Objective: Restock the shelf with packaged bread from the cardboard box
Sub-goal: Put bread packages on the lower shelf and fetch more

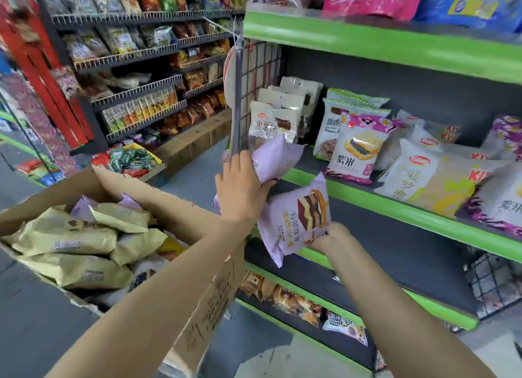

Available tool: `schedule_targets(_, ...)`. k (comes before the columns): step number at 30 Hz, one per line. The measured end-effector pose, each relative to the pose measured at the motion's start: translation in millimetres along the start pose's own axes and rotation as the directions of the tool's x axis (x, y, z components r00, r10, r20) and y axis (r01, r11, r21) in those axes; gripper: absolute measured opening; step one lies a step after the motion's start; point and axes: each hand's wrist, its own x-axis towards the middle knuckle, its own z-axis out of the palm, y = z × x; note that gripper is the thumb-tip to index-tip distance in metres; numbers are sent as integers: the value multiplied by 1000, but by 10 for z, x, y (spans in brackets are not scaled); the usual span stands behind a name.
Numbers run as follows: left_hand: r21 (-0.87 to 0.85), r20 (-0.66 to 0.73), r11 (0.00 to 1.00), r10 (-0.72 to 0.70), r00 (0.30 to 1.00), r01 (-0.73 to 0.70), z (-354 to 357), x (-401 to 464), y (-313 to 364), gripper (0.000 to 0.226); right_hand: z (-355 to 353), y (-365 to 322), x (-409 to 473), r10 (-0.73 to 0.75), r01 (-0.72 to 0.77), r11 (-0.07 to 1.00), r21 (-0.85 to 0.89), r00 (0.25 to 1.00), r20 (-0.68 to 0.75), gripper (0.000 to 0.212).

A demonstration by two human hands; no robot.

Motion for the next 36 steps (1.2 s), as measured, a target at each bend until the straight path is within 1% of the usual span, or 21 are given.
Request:
schedule_targets(2, -25, 50, 999, 26, 998, -25, 214, -93, 141, 54, -131, -23, 89, 75, -74, 997, -29, 996, 37, 42)
schedule_targets(5, -156, 74, 986, -38, 996, 50, 493, -226, 315, 56, -377, -150, 92, 117, -110, 990, -83, 990, 84, 44)
schedule_targets(6, -218, 63, 971, -85, 994, 96, 574, -258, 362, 55, -455, -194, 89, 121, -108, 987, -121, 987, 108, 47)
schedule_targets(7, -280, 55, 948, -138, 989, 148, 652, -281, 407, 54, -530, -228, 84, 97, -69, 980, -184, 985, 144, 48)
schedule_targets(10, -418, 62, 874, -244, 968, 248, 913, -352, 501, 51, -765, -288, 187, 105, -3, 931, -365, 960, 260, 38)
schedule_targets(12, -444, 73, 849, -284, 956, 286, 1098, -386, 503, 51, -889, -318, 306, 109, -22, 928, -371, 971, 215, 36)
schedule_targets(14, -467, 63, 828, -318, 946, 309, 1290, -427, 432, 49, -983, -361, 465, 58, -3, 941, -338, 986, 154, 37)
schedule_targets(15, -486, 44, 819, -326, 944, 305, 1371, -454, 392, 47, -1022, -413, 574, 23, 17, 954, -301, 991, 130, 40)
schedule_targets(17, -522, -10, 808, -325, 946, 273, 1520, -490, 299, 43, -1072, -507, 786, -57, 78, 968, -237, 994, 95, 65)
schedule_targets(18, -557, -39, 794, -319, 947, 244, 1584, -510, 253, 40, -1098, -538, 861, -107, 125, 967, -223, 990, 92, 71)
schedule_targets(19, -600, -65, 773, -303, 951, 205, 1650, -533, 203, 34, -1098, -557, 907, -150, 167, 960, -225, 984, 91, 64)
schedule_targets(20, -634, -89, 757, -277, 957, 160, 1724, -549, 146, 29, -1083, -572, 973, -170, 189, 958, -215, 980, 103, 52)
schedule_targets(22, -644, -132, 758, -242, 961, 103, 1890, -595, 36, 32, -1047, -553, 1160, -178, 191, 970, -153, 980, 94, 50)
schedule_targets(24, -630, -133, 771, -227, 965, 95, 2092, -640, -81, 40, -940, -472, 1327, -126, 132, 989, -70, 989, 81, 46)
schedule_targets(25, -633, -132, 769, -224, 966, 92, 2195, -660, -138, 43, -870, -429, 1343, -102, 107, 992, -68, 992, 80, 37)
schedule_targets(27, -652, -132, 754, -211, 969, 76, 2422, -620, -285, 31, -745, -358, 1433, -80, 90, 993, -74, 989, 122, 25)
schedule_targets(28, -659, -134, 749, -212, 968, 72, 2533, -572, -369, 29, -715, -317, 1502, -85, 99, 992, -74, 982, 167, 28)
schedule_targets(30, -685, -163, 727, -229, 960, 57, 2699, -505, -493, 37, -676, -279, 1619, -123, 150, 985, -89, 959, 256, 41)
schedule_targets(32, -717, -187, 697, -229, 955, 27, 2840, -465, -549, 32, -641, -266, 1786, -197, 224, 973, -57, 931, 306, 44)
schedule_targets(34, -745, -217, 666, -208, 954, -24, 2961, -447, -555, 29, -599, -257, 1891, -291, 312, 950, -13, 899, 328, 39)
schedule_targets(36, -761, -256, 644, -195, 947, -73, 3086, -422, -566, 30, -571, -280, 1988, -329, 365, 931, -26, 866, 376, 24)
